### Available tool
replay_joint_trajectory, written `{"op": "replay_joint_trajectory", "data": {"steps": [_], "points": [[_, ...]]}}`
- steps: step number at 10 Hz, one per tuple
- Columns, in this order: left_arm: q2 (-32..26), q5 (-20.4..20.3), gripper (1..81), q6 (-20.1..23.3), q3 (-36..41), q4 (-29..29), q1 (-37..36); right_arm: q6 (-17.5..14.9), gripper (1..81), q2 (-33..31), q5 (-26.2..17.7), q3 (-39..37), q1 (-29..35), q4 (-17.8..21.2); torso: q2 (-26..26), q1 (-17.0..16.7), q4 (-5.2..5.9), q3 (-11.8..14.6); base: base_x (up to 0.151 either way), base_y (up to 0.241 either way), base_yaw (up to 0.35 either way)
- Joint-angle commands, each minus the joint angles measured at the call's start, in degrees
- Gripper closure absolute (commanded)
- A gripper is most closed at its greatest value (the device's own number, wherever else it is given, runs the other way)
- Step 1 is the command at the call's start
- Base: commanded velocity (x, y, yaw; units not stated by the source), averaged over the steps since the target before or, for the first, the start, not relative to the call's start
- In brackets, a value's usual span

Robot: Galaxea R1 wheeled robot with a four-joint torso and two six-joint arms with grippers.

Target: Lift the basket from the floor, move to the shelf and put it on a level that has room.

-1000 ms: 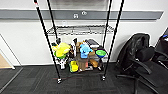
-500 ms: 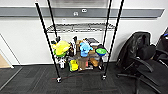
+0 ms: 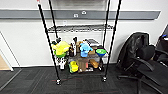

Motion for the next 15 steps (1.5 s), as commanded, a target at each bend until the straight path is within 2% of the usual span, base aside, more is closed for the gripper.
{"op": "replay_joint_trajectory", "data": {"steps": [1, 2, 4, 5, 6, 7, 9, 12, 15], "points": [[-0.85, 3.49, 1.0, 0.08, 0.46, -0.37, -4.94, -0.01, 1.0, 0.39, -1.9, 0.42, 7.98, 0.19, -5.53, 3.58, 0.0, -4.32, 0.0, 0.0, 0.0], [-0.93, 3.49, 1.0, 0.16, 0.55, -0.28, -4.94, -0.01, 1.0, 0.66, -1.9, 0.33, 8.25, 0.27, -1.42, 0.92, 0.0, -5.26, 0.0, 0.0, 0.0], [-0.93, 3.06, 1.0, 0.16, 1.08, 0.07, -4.94, 0.16, 1.0, 1.01, -1.9, 0.33, 8.95, 0.54, -3.25, 1.97, 0.0, -7.74, 0.0, 0.0, 0.0], [-0.93, 2.97, 1.0, 0.16, 1.25, 0.34, -5.2, 0.34, 1.0, 1.1, -1.9, 0.15, 9.04, 0.63, -3.76, 2.21, 0.0, -7.67, 0.0, 0.0, 0.0], [-1.02, 3.32, 1.0, 0.25, 1.25, 0.43, -6.17, 0.43, 1.0, 1.36, -1.9, -0.2, 9.3, 0.54, -3.84, 2.25, 0.0, -5.92, 0.0, 0.0, 0.0], [-1.2, 3.41, 1.0, 0.25, 1.25, 0.51, -7.13, 0.6, 1.0, 1.8, -1.9, -1.07, 9.48, 0.72, -3.84, 2.31, 0.0, -7.04, 0.0, 0.0, 0.0], [-1.37, 3.32, 1.0, 0.25, 1.17, 0.51, -8.63, 0.6, 1.0, 3.28, -1.9, -3.35, 9.65, 0.54, -3.87, 2.36, 0.0, -7.65, 0.0, 0.0, 0.0], [-0.93, 3.4, 1.0, 0.25, 0.99, 0.51, -10.04, 0.6, 1.0, 7.07, -1.9, -8.89, 9.66, 0.36, -3.87, 2.36, 0.0, -7.54, 0.0, 0.0, 0.0], [-0.76, 3.49, 1.0, 0.25, 0.99, 0.51, -10.04, 0.69, 1.0, 7.69, -1.72, -9.16, 9.04, 0.54, -3.87, 2.36, 0.0, -7.54, 0.0, 0.0, 0.0]]}}
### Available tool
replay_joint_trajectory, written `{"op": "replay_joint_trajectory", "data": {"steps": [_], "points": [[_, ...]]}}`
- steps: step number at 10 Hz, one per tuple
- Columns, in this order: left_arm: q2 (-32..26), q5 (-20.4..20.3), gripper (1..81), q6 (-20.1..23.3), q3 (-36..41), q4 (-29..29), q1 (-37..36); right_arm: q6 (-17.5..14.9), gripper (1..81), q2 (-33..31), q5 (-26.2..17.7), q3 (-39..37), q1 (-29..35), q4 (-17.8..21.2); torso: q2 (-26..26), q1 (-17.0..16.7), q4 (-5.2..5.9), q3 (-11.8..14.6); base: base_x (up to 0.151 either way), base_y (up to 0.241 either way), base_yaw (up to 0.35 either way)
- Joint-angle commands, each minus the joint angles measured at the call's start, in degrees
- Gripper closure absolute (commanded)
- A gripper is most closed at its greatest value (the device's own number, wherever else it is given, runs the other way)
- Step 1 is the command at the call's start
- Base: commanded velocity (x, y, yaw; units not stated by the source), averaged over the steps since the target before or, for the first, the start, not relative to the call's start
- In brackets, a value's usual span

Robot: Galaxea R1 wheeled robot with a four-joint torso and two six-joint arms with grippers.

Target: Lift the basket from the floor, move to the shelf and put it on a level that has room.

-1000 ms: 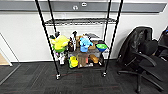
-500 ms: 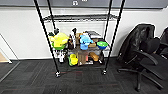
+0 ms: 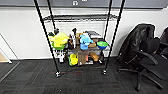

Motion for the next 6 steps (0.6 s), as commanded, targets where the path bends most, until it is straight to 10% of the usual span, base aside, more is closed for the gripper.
{"op": "replay_joint_trajectory", "data": {"steps": [1, 5, 6], "points": [[-0.5, 2.48, 1.0, 0.23, 0.36, 0.35, -4.9, 0.25, 1.0, 0.54, -1.9, 0.15, 5.44, 0.32, 0.0, 0.0, 0.0, 0.0, 0.0, 0.0, 0.0], [0.11, 2.57, 1.0, 0.23, 0.53, 0.44, -5.08, 0.25, 1.0, 0.8, -1.11, -1.0, 4.56, 0.06, 0.0, 0.0, 0.0, -0.02, 0.0, 0.0, 0.0], [0.11, 2.57, 1.0, 0.23, 0.53, 0.44, -5.08, 0.16, 81.1, 1.24, -1.02, -2.04, 4.38, -0.2, 0.0, 0.0, 0.0, -0.02, 0.0, 0.0, 0.0]]}}
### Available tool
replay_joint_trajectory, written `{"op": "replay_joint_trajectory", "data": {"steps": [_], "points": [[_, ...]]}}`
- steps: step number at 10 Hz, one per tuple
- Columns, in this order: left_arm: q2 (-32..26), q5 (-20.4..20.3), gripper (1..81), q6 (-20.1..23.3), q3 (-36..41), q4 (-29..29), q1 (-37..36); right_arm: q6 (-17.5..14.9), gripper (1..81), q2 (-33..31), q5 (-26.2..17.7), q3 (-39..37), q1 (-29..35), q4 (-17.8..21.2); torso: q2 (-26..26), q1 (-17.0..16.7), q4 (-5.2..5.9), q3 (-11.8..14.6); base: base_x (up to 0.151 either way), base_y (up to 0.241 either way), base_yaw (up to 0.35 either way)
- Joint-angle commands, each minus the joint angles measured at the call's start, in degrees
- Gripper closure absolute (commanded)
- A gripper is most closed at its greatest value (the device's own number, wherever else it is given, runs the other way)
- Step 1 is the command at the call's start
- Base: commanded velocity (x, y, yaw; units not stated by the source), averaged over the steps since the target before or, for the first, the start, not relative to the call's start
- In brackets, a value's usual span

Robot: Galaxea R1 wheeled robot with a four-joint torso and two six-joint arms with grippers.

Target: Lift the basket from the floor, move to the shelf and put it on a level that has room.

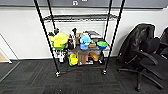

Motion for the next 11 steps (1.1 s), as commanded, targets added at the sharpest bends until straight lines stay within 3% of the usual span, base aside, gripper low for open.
{"op": "replay_joint_trajectory", "data": {"steps": [1, 2, 6, 9, 11], "points": [[-0.61, 2.48, 1.0, 0.32, 0.71, 0.43, -4.82, 0.21, 81.1, 1.05, -1.52, -1.9, 5.64, 0.06, 0.0, 0.0, 0.0, 0.0, 0.0, 0.0, 0.0], [-0.61, 2.48, 81.1, 0.32, 1.41, 0.43, -4.82, 0.21, 81.1, 1.4, -1.61, -2.95, 5.91, 0.15, 0.0, 0.0, 0.0, 0.0, 0.0, 0.0, 0.0], [-2.19, 2.48, 81.1, 0.32, 5.37, 0.43, -4.82, 0.48, 81.1, 1.05, -1.44, -3.04, 5.47, 0.85, 0.0, 0.0, 0.0, 0.0, 0.0, 0.0, 0.0], [-8.78, 2.48, 81.1, 0.76, 15.99, 0.69, -4.73, 0.56, 81.1, -2.64, 2.77, 0.46, 3.81, 10.6, 0.0, 0.0, 0.0, 0.0, 0.0, 0.0, 0.0], [-10.72, 2.57, 81.1, 0.67, 19.17, 1.92, -4.64, 0.48, 81.1, -5.72, 5.16, 5.13, 2.92, 16.67, 0.0, 0.0, 0.0, 0.0, 0.0, 0.0, 0.0]]}}
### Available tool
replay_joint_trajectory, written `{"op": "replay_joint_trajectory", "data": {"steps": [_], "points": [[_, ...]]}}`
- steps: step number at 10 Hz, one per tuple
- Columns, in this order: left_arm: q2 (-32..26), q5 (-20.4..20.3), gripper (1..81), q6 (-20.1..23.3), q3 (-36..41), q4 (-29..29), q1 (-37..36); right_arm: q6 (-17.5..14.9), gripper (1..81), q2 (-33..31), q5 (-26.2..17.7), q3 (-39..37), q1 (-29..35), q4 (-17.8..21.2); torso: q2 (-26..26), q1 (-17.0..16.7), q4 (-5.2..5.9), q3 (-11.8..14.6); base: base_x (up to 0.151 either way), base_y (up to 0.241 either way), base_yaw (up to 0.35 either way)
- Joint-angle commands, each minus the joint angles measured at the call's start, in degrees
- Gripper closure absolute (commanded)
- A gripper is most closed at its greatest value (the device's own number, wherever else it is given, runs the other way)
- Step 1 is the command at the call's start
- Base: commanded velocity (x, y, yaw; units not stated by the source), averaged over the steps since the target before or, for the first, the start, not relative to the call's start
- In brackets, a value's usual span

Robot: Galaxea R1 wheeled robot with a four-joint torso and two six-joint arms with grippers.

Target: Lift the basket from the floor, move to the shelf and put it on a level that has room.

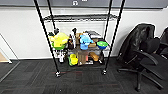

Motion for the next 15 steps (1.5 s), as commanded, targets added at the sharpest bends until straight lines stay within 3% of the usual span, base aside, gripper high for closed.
{"op": "replay_joint_trajectory", "data": {"steps": [1, 4, 5, 8, 10, 13, 15], "points": [[-4.75, 2.35, 81.1, 0.29, 7.17, 1.52, -4.64, 0.6, 81.1, -5.18, 3.61, 8.31, 3.58, 12.78, 0.0, 0.0, 0.0, 0.0, 0.0, 0.0, 0.0], [-5.89, 2.35, 81.1, 0.2, 9.11, 1.26, -4.82, 0.52, 81.1, -11.07, 9.24, 20.79, 2.61, 16.92, 0.0, 0.0, 0.0, 0.0, 0.0, 0.0, 0.0], [-5.98, 2.35, 81.1, 0.2, 9.11, 1.08, -4.9, 0.52, 81.1, -12.03, 9.24, 22.29, 2.61, 16.92, 5.73, -3.69, 0.0, 0.0, 0.0, 0.0, 0.0], [-5.8, 4.36, 81.1, 0.2, 9.98, 1.35, -6.04, 0.6, 81.1, -14.67, 9.33, 26.59, 2.52, 16.92, 6.89, -4.37, 0.0, 0.0, 0.0, 0.0, 0.0], [-5.53, 7.36, 81.1, -0.14, 10.25, 0.82, -7.98, 0.51, 81.1, -15.99, 10.39, 28.44, 2.34, 16.92, 10.63, -6.69, 0.0, 0.0, 0.0, 0.0, 0.0], [-7.03, 7.8, 81.1, -0.32, 13.49, 0.47, -9.12, 0.34, 81.1, -17.22, 10.3, 30.81, 2.7, 16.48, 16.53, -10.4, 0.0, -0.02, 0.0, 0.0, 0.0], [-8.52, 7.8, 81.1, -0.32, 15.6, 0.38, -9.04, 0.34, 81.1, -17.57, 10.21, 31.43, 2.87, 16.13, 20.29, -12.74, 0.0, 4.93, 0.0, 0.0, 0.0]]}}
